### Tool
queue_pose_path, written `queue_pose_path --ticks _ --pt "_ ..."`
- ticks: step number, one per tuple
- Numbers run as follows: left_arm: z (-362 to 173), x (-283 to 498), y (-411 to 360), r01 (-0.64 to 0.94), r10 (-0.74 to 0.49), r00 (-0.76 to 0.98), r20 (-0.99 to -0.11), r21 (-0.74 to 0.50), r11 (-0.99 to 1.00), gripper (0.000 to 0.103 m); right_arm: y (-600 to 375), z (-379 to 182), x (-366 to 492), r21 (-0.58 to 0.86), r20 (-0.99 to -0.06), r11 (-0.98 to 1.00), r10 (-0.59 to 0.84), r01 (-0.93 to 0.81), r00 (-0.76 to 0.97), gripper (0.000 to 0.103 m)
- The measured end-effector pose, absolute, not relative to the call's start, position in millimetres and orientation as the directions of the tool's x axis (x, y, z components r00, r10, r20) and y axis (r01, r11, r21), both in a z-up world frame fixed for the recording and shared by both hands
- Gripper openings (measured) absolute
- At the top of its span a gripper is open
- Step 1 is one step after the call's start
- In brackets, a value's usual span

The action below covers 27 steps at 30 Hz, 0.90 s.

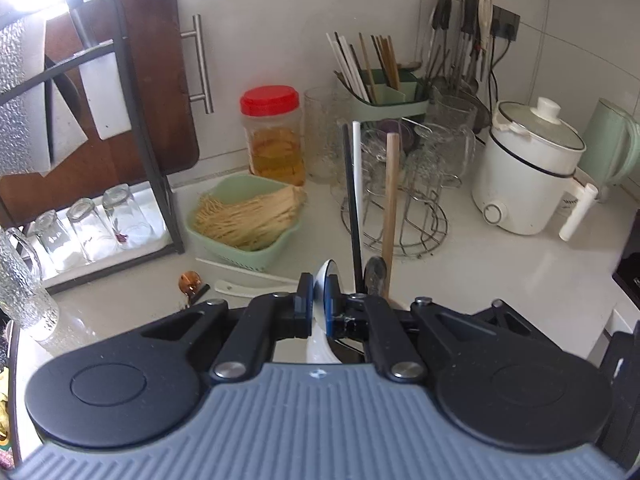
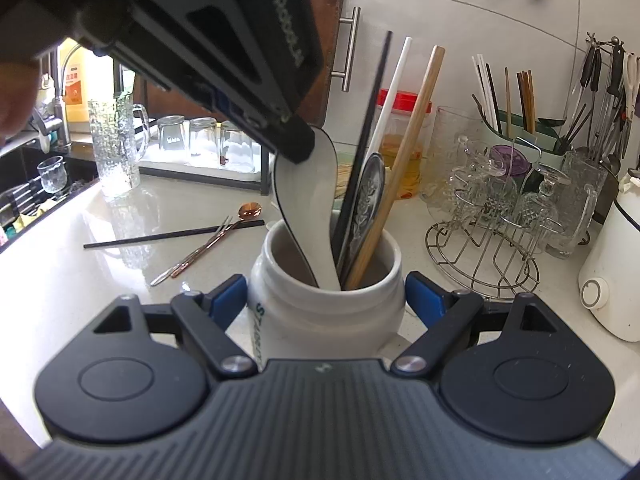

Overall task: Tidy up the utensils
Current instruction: 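Lower the white ceramic spoon into the mug and open the left tool, then move the left tool to the thin silver fork on the counter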

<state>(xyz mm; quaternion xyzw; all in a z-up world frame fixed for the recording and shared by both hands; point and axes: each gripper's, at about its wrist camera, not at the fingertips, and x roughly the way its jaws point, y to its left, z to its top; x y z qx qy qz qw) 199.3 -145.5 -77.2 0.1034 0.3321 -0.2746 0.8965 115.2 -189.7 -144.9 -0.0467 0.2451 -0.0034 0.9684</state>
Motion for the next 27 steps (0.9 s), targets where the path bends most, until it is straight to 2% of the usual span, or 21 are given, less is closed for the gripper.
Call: queue_pose_path --ticks 14,22,27 --pt "-86.9 196.7 -142.9 0.552 -0.445 0.552 -0.705 -0.09 0.829 0.009 -190.8 -144.8 115.1 -0.095 -0.473 0.995 -0.026 -0.022 0.881 0.088" --pt "-83.7 199.1 -129.7 0.505 -0.454 0.548 -0.703 -0.156 0.849 0.032 -190.6 -146.3 114.1 -0.099 -0.47 0.995 -0.02 -0.031 0.882 0.088" --pt "-72.3 197.4 -112.4 0.473 -0.459 0.583 -0.671 -0.179 0.862 0.032 -191.5 -147.1 113.7 -0.098 -0.467 0.994 -0.014 -0.036 0.884 0.088"
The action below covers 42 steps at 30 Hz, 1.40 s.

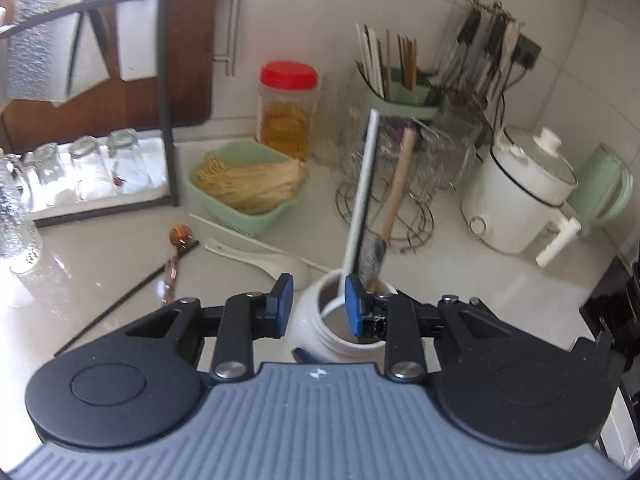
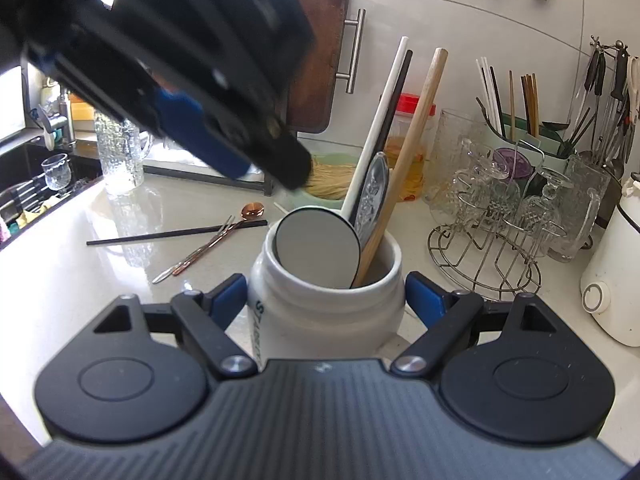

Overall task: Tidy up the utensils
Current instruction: 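Move the left tool to the thin silver fork on the counter, then close the left tool on the thin silver fork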

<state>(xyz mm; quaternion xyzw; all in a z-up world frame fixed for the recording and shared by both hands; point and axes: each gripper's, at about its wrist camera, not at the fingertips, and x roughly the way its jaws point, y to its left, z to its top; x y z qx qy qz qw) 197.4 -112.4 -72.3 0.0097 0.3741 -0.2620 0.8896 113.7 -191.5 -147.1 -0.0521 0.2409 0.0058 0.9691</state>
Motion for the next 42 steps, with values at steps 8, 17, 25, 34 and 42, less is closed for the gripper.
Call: queue_pose_path --ticks 8,17,25,34,42 --pt "-94.8 230.2 -78.7 0.349 -0.353 0.616 -0.704 -0.157 0.924 0.032 -192.9 -147.1 114.0 -0.097 -0.468 0.994 0.001 -0.053 0.884 0.088" --pt "-144.2 291.4 -53.0 0.246 -0.253 0.605 -0.755 -0.125 0.961 0.032 -193.4 -145.2 116.0 -0.094 -0.482 0.994 0.007 -0.06 0.876 0.088" --pt "-179.2 340.2 -55.2 0.236 -0.231 0.591 -0.773 -0.108 0.966 0.032 -193.1 -143.9 117.6 -0.102 -0.495 0.992 0.009 -0.069 0.869 0.088" --pt "-193.0 363.0 -60.3 0.23 -0.232 0.574 -0.786 -0.117 0.966 0.031 -193.9 -144.9 117.7 -0.112 -0.492 0.99 0.02 -0.087 0.87 0.088" --pt "-199.2 370.4 -59.3 0.206 -0.237 0.572 -0.785 -0.142 0.968 0.027 -193.3 -145.4 118.4 -0.115 -0.488 0.99 0.02 -0.086 0.873 0.088"
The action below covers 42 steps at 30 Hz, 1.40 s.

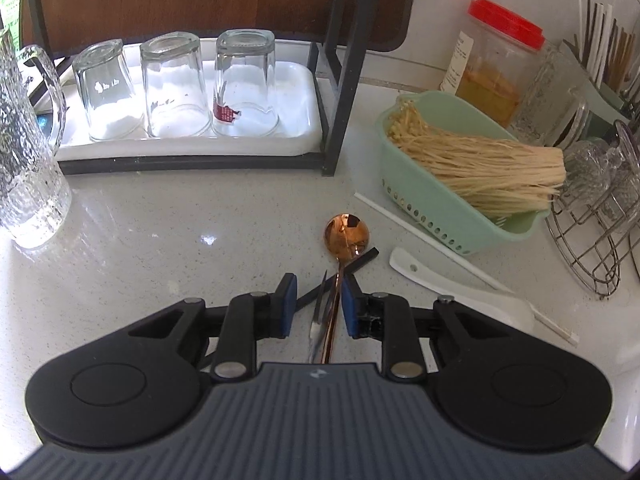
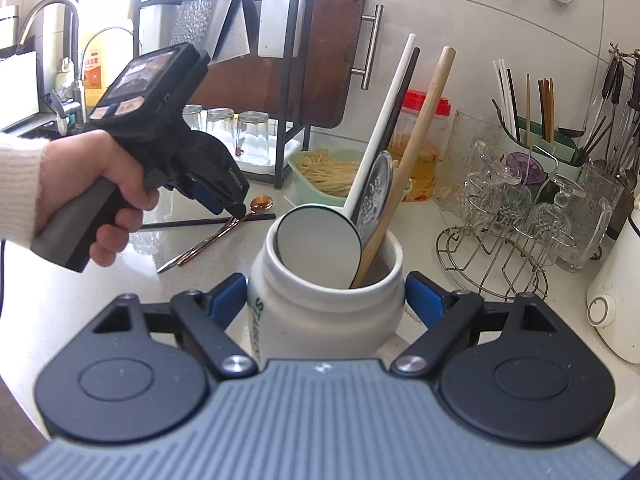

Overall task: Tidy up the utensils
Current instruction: 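Close the left tool on the thin silver fork, then lift the silver fork and carry it toward the mug with the left tool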

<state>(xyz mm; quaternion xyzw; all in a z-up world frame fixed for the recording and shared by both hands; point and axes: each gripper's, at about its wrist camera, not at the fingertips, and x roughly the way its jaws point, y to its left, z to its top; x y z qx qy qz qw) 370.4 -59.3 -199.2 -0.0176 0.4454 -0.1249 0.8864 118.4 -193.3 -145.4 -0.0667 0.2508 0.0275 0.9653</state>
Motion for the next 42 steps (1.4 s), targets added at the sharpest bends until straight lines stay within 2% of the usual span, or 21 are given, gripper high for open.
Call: queue_pose_path --ticks 5,10,21,42 --pt "-202.1 373.6 -61.8 0.206 -0.239 0.57 -0.786 -0.145 0.968 0.021 -192.5 -145.8 117.4 -0.118 -0.485 0.989 0.019 -0.087 0.874 0.088" --pt "-202.1 373.8 -65.0 0.219 -0.234 0.57 -0.788 -0.129 0.967 0.011 -192.1 -145.9 117.5 -0.119 -0.483 0.989 0.016 -0.084 0.876 0.088" --pt "-187.2 360.6 -63.8 0.229 -0.242 0.589 -0.771 -0.128 0.965 0.009 -192.9 -146.2 117.6 -0.125 -0.48 0.988 0.016 -0.086 0.877 0.089" --pt "-148.7 282.4 -67.1 0.229 -0.276 0.621 -0.734 -0.166 0.959 0.009 -194.5 -146.2 117.9 -0.136 -0.482 0.984 0.037 -0.117 0.875 0.089"
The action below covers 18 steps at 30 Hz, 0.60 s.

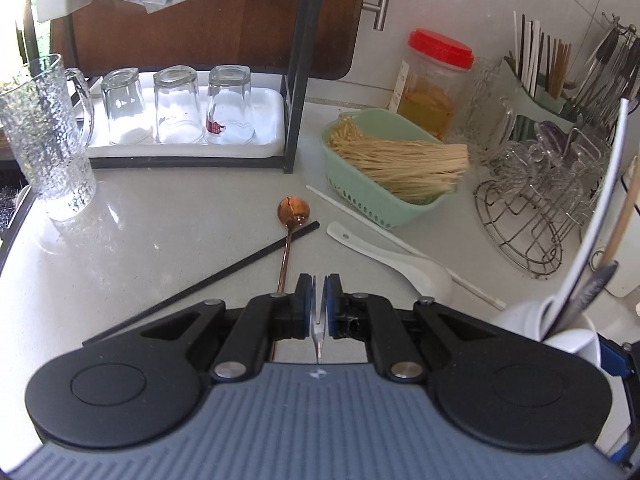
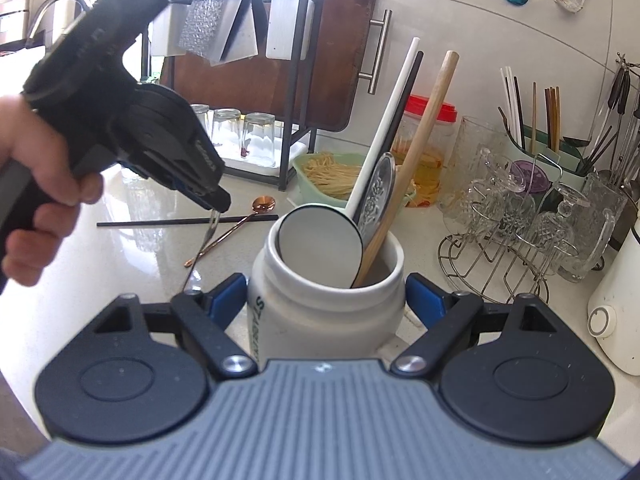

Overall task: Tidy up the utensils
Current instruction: 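Lift the silver fork and carry it toward the mug with the left tool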

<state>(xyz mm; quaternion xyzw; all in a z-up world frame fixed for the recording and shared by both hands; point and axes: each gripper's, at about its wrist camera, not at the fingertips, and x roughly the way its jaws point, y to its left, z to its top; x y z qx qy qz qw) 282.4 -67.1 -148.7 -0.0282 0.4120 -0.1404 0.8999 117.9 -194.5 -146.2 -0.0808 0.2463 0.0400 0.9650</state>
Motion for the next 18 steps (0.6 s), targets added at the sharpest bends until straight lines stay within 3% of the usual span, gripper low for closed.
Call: queue_pose_path --ticks 18 --pt "-102.4 248.4 -58.5 0.242 -0.307 0.69 -0.656 -0.19 0.951 0.009 -193.8 -145.3 120.3 -0.125 -0.493 0.986 0.034 -0.11 0.869 0.088"
